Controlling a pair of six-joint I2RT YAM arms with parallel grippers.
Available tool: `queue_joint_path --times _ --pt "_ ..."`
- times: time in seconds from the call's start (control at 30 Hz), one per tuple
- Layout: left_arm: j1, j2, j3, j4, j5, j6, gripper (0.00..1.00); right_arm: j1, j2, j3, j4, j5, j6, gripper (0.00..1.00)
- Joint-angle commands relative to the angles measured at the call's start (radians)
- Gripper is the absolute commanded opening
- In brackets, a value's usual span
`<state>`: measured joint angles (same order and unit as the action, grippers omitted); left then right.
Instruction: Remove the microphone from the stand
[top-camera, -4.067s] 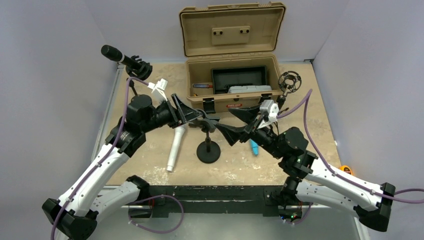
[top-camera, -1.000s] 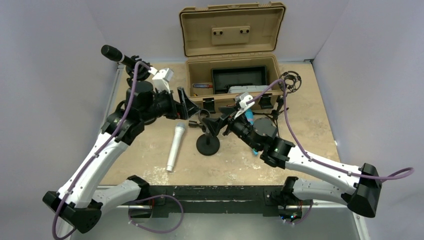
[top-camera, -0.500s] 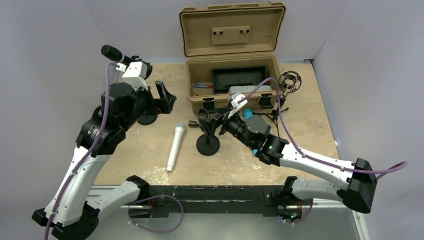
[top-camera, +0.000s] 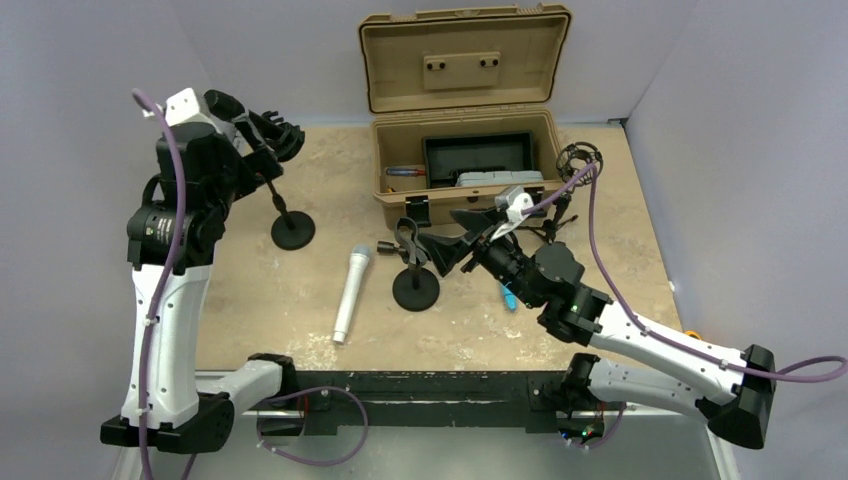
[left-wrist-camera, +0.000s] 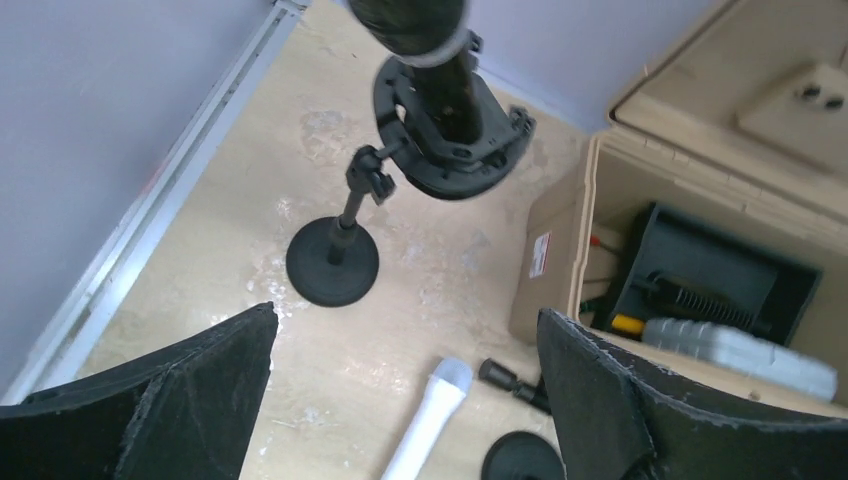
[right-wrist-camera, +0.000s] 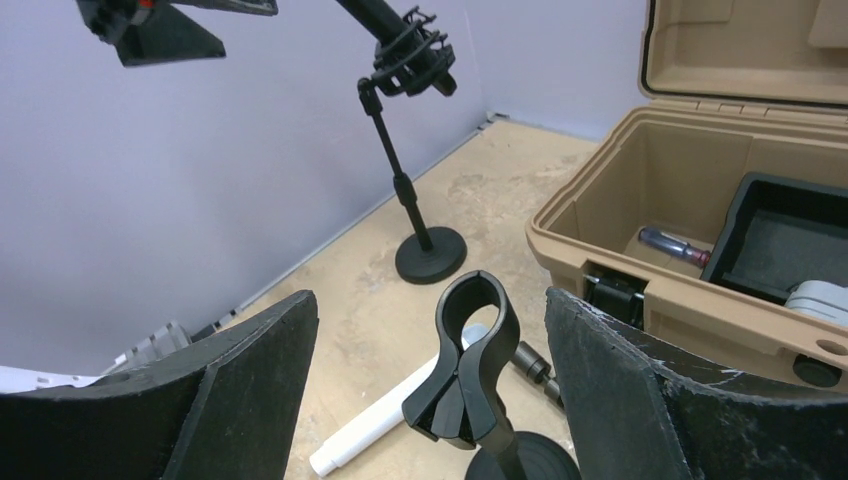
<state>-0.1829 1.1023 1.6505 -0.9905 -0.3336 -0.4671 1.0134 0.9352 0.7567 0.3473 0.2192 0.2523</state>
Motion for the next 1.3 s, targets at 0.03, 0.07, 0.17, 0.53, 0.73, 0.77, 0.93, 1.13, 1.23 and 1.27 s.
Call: queue_joint_path --times 0.03,0.07,0.17,0.53,0.73,0.77,0.93,1.13,1.23,1.27 --pt "0.166 0.007 0.026 0.061 0.206 -0.155 0.98 -0.002 -0.084 -0.026 -0.009 0.029 0.001 0.82" --pt "0.172 0.005 0.023 0.080 0.219 -0.161 0.98 -0.002 -0.094 -0.033 -0.008 0.028 0.002 0.83" --pt "0.175 0.001 0.016 0.128 0.204 -0.163 0.98 -0.002 -0.113 -0.051 0.001 0.035 0.007 0.83" --pt "0.175 0.110 -0.010 0.292 0.039 -0.135 0.95 -0.002 -0.051 -0.024 0.021 0.046 -0.018 0.83" --pt "0.176 0.194 0.003 0.358 -0.015 -0.142 0.93 -0.001 -0.066 -0.032 0.014 0.050 -0.005 0.83" --pt "0.176 0.205 0.007 0.359 -0.025 -0.142 0.92 -0.001 -0.074 -0.035 0.011 0.053 -0.002 0.83" --pt "0.176 0.207 -0.062 0.470 -0.099 -0.128 0.83 -0.001 -0.106 -0.042 -0.018 0.071 0.007 0.83" --pt "0.177 0.181 -0.177 0.682 -0.107 -0.071 0.68 -0.002 -0.125 -0.031 -0.035 0.081 0.010 0.83" --pt "0.176 0.190 -0.176 0.700 -0.118 -0.052 0.57 -0.001 -0.126 -0.024 -0.044 0.083 0.012 0.83" --pt "0.176 0.194 -0.176 0.702 -0.121 -0.048 0.53 -0.002 -0.126 -0.023 -0.046 0.083 0.014 0.83"
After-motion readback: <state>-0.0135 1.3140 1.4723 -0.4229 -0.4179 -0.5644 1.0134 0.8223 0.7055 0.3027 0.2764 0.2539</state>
